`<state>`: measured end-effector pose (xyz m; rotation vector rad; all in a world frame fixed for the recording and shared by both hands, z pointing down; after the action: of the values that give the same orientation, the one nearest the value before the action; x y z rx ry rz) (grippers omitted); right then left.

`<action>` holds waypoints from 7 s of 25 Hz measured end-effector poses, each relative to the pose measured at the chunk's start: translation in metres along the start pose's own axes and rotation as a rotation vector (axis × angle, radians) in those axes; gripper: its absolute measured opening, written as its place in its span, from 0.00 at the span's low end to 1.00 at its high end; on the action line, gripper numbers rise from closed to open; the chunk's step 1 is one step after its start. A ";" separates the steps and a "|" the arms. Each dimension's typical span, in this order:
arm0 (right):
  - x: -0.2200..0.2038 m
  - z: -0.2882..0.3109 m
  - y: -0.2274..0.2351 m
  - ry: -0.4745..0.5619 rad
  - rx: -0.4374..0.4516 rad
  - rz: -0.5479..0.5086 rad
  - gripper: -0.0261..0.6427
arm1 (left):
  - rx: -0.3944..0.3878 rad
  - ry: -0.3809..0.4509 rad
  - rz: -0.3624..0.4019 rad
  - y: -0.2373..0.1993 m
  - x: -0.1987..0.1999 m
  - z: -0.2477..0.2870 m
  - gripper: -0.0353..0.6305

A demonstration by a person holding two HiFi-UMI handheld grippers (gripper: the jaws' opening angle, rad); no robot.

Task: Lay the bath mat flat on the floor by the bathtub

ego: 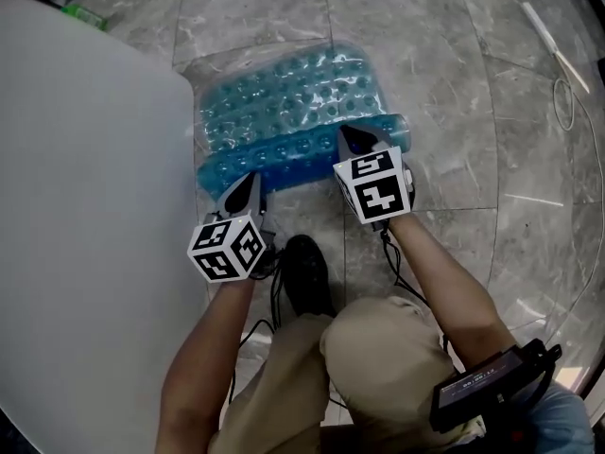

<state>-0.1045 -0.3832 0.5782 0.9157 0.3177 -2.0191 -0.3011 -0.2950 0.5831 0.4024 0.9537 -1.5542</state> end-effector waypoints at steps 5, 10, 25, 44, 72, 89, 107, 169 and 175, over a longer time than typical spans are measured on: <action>-0.027 -0.020 -0.013 0.002 0.018 -0.018 0.05 | 0.004 0.032 -0.014 0.016 0.005 -0.007 0.06; -0.062 -0.042 -0.030 -0.030 0.051 -0.051 0.05 | 0.053 -0.011 -0.011 0.011 0.001 -0.002 0.06; -0.041 -0.027 -0.037 -0.052 0.075 -0.067 0.05 | -0.031 -0.085 -0.040 0.013 -0.039 -0.025 0.06; -0.050 -0.015 -0.040 -0.058 0.085 -0.081 0.05 | -0.022 0.059 -0.149 0.000 -0.046 -0.121 0.06; -0.088 -0.111 -0.079 0.035 -0.015 -0.030 0.05 | 0.037 -0.017 -0.148 0.020 -0.112 -0.091 0.06; -0.166 -0.137 -0.107 -0.036 -0.017 -0.095 0.05 | 0.052 0.015 -0.035 0.042 -0.115 -0.138 0.06; -0.169 -0.139 -0.109 -0.052 0.018 -0.099 0.05 | -0.062 -0.128 -0.055 0.060 -0.182 -0.158 0.06; -0.309 -0.249 -0.182 -0.082 0.094 -0.132 0.05 | 0.042 -0.092 -0.138 0.098 -0.278 -0.244 0.06; -0.302 -0.291 -0.182 -0.014 0.170 -0.085 0.05 | 0.036 -0.167 -0.144 0.112 -0.317 -0.271 0.06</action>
<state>-0.0036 0.0629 0.5688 1.0066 0.1817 -2.1556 -0.1919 0.1219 0.6094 0.2287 0.8408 -1.7094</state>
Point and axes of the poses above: the fingertips, and each gripper's own axes: z forward along the fingers, y to its right, x out of its top, the point moved 6 cm from there along -z, backward along the fingers, and after that the axes turned 4 degrees about x, right-handed, at the moved point
